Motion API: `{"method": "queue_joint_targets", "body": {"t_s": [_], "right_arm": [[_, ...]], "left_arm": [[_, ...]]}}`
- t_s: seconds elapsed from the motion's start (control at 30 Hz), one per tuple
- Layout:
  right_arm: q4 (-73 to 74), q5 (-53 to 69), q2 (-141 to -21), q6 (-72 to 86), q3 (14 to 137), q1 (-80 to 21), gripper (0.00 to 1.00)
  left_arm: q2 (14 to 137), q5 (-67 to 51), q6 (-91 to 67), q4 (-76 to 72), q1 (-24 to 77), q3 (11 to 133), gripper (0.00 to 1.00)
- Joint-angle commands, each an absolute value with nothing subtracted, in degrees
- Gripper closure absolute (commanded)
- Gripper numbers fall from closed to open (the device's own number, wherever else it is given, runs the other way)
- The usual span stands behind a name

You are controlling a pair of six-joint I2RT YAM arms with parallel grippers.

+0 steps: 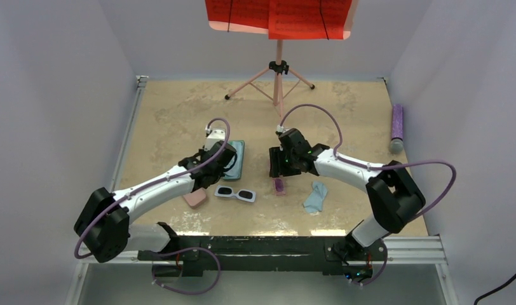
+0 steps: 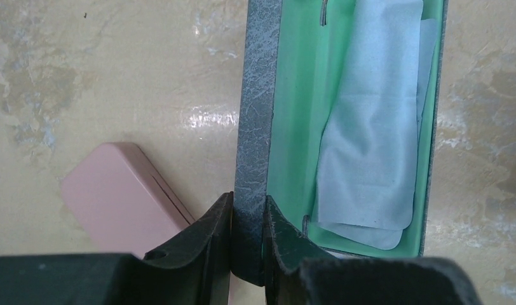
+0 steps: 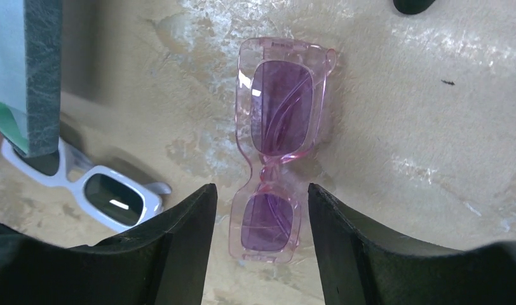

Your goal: Organize the sunglasses

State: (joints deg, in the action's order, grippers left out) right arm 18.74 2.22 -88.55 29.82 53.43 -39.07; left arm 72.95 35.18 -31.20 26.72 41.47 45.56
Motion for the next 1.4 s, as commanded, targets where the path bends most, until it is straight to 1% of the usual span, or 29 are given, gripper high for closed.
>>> {"method": "queue_joint_targets", "body": {"t_s": [0.0, 0.2, 0.47, 0.6, 0.8, 0.87, 0.93, 1.1, 1.2, 1.37], "right_arm": [[17.7, 0.3, -91.2, 25.8, 58.0, -39.4, 0.42], [18.5, -1.4, -96.0, 26.7, 59.7, -39.5, 0.41], [19.6, -3.6, -99.3, 27.5, 61.1, -40.1, 0.42], [20.1, -4.9, -100.5, 29.4, 61.7, -40.8, 0.5], [21.9, -10.5, -100.1, 33.6, 61.7, -42.3, 0.74], [21.6, -10.6, -99.3, 34.5, 61.1, -42.4, 0.77], [21.5, -10.8, -97.9, 35.3, 60.4, -42.6, 0.82], [19.1, -9.3, -89.7, 37.2, 57.2, -42.8, 0.85], [16.6, -5.3, -85.8, 39.5, 56.2, -42.8, 0.86], [12.3, -0.2, -84.5, 43.1, 57.6, -42.8, 0.87]], "left_arm": [[74.5, 37.9, -37.0, 27.5, 43.1, 45.8, 1.0], [75.6, 36.8, -38.3, 26.6, 44.2, 45.9, 1.0], [75.8, 37.0, -38.5, 26.6, 44.7, 46.1, 1.0], [75.8, 36.9, -38.7, 26.6, 44.8, 46.2, 1.0], [76.0, 36.7, -39.1, 26.8, 45.1, 46.8, 1.0], [76.0, 36.9, -39.5, 27.0, 45.2, 46.9, 1.0], [76.0, 36.9, -39.7, 27.1, 45.2, 46.9, 1.0], [76.3, 36.9, -40.9, 27.3, 45.5, 47.0, 1.0], [77.0, 37.0, -41.5, 27.0, 45.7, 47.2, 1.0], [78.6, 38.7, -42.9, 27.7, 46.8, 48.3, 1.0]]}}
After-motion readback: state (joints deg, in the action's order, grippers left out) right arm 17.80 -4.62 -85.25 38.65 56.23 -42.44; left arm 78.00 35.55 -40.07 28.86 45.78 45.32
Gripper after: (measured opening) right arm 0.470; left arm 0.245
